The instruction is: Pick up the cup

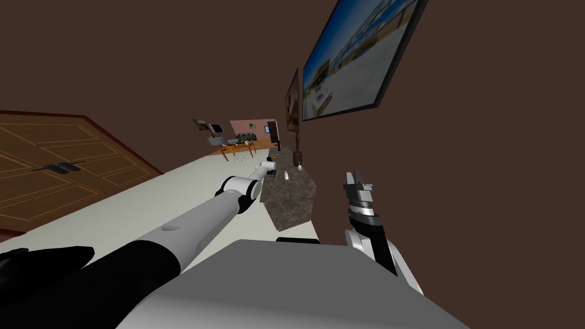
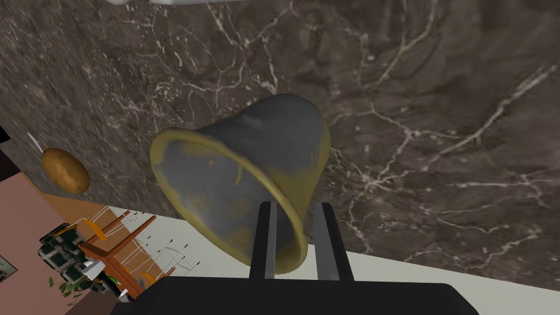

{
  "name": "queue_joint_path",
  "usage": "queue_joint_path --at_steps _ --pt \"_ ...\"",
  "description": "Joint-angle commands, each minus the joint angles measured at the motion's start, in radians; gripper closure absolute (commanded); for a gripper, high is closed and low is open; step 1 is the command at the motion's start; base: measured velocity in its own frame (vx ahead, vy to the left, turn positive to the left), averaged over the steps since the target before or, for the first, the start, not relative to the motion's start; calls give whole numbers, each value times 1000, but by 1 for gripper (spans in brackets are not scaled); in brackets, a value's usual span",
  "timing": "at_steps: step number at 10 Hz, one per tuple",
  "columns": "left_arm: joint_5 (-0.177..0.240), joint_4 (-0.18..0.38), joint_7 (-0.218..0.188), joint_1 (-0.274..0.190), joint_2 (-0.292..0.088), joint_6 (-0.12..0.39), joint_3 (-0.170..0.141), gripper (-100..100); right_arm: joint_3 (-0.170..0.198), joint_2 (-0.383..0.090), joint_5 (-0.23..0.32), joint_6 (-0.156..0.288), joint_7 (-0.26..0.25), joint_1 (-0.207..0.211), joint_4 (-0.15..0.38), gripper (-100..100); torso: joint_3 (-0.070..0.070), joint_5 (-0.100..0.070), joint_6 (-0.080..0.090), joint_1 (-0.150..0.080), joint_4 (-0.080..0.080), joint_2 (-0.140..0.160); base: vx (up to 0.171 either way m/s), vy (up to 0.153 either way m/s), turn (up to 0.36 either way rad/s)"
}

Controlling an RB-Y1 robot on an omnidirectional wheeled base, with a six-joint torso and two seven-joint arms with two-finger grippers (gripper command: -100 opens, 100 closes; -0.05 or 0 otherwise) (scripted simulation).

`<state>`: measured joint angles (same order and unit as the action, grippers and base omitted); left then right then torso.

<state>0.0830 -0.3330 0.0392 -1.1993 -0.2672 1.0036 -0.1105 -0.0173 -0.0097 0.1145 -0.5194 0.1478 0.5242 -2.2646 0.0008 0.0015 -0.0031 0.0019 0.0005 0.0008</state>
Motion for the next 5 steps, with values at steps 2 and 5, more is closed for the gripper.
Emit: queue_joint_path --at_steps 2,5 --pt "4 -4 -3 -30 -7 30 -5 100 0 0 0 0 0 0 0 0 2 0 0 0 1 4 -70 -7 27" --pt "4 -7 -4 -24 -8 35 -5 0 0 0 0 0 0 0 0 0 2 -1 1 -1 1 3 -16 0 2"
